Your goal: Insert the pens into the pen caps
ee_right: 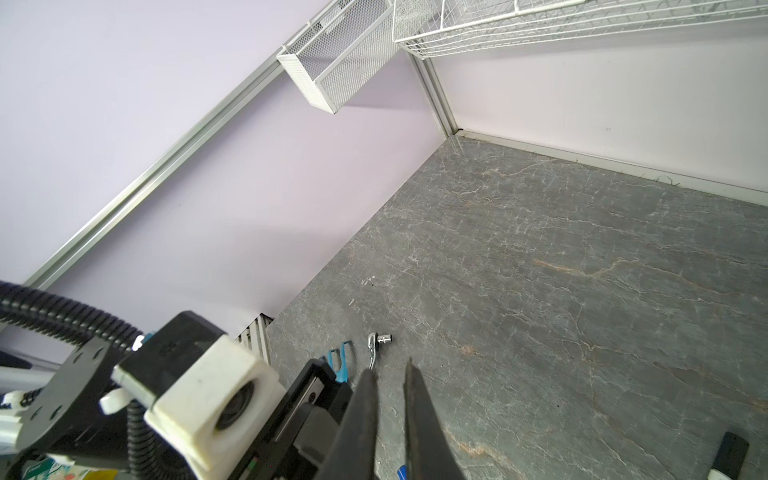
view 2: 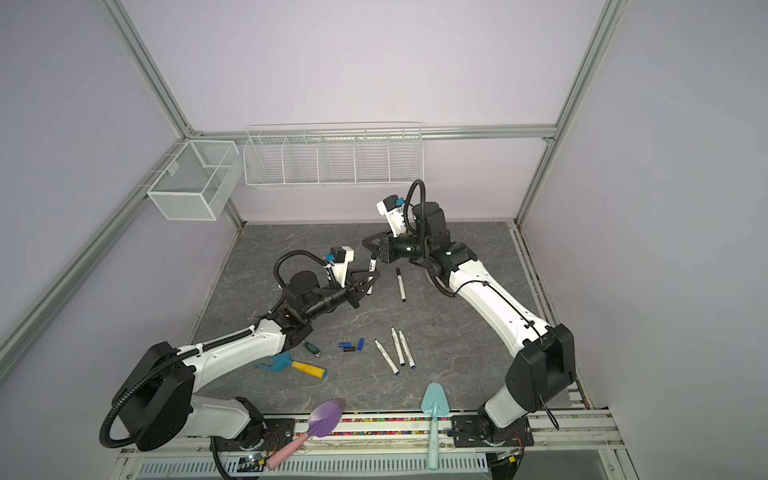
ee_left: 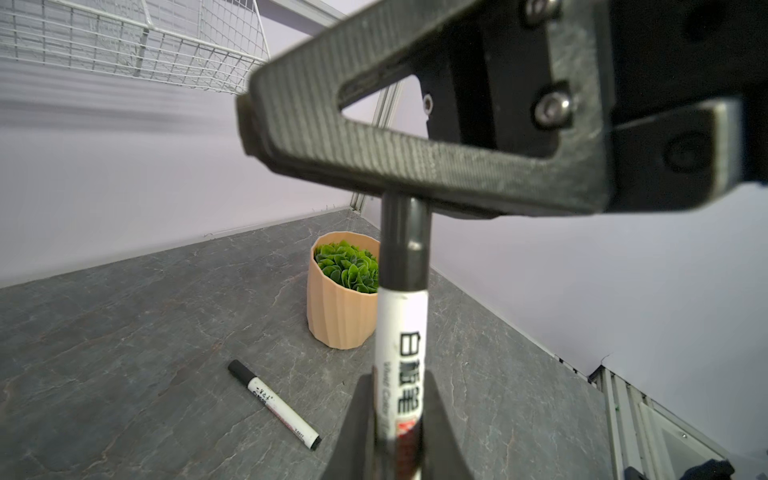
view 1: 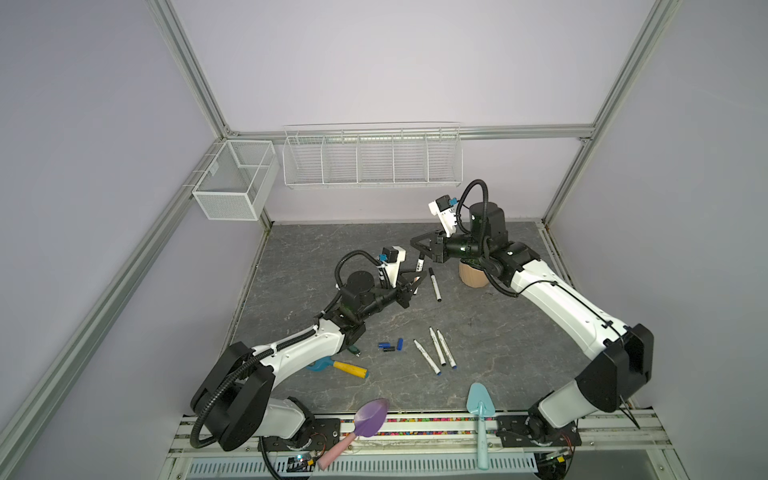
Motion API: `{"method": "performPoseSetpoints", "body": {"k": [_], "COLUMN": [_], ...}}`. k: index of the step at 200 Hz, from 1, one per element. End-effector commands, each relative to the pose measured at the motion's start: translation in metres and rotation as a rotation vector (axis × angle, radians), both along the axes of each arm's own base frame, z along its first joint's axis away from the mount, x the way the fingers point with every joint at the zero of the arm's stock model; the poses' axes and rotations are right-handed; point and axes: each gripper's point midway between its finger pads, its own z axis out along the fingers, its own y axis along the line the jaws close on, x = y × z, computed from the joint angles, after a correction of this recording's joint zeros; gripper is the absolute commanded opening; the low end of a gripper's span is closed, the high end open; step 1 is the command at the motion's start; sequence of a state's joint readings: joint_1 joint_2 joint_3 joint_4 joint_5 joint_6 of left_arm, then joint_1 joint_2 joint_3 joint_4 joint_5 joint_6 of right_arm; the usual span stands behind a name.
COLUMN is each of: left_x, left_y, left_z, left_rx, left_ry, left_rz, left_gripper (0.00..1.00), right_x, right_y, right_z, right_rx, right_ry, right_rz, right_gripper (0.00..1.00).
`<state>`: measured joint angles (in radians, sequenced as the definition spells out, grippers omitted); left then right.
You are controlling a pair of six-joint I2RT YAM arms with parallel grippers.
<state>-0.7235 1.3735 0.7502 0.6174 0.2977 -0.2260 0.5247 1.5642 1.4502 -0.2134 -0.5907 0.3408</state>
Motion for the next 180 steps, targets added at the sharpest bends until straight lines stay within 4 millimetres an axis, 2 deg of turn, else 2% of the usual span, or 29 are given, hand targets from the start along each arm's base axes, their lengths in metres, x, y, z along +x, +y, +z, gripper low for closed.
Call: {"method": "performPoseSetpoints", "body": {"k": [1, 19, 50, 79, 145, 180], "left_x": [0.0, -0.009, -0.008, -0.003, 0.003, 0.002], "left_y": [0.075, 0.064, 0.066, 0.059, 0.045, 0.044], "left_z": [0.2, 0.192, 0.197, 0.208, 0.236, 0.228], "left_rx": [-0.354, -0.27, -0.334, -0.392, -0.462, -0.427], "left_ry": [-0.514, -0.553, -0.55, -0.563, -0.612, -0.597], "left_rz": [0.306, 0.294, 0.3, 0.278, 0.234, 0.228], "left_gripper": [0.0, 0.0, 0.0, 0.0, 0.0, 0.0], "right_x": [-0.063, -0.069, -0.086, -0.097, -0.096, -0.081], "right_y": [-0.017, -0.015, -0.013, -0.005, 0.002, -0.007], "right_z": [-0.104, -0.104, -0.12, -0.127, -0.127, -0.12], "right_rx": [-0.138, -0.146, -0.215, -0.231, -0.218, -0.168], "right_ry": [0.542, 0.557, 0.583, 0.594, 0.591, 0.591], "right_rz": [0.107, 0.141, 0.188, 0.22, 0.222, 0.172], "right_gripper": [0.07, 0.07, 0.07, 0.07, 0.07, 0.07]}}
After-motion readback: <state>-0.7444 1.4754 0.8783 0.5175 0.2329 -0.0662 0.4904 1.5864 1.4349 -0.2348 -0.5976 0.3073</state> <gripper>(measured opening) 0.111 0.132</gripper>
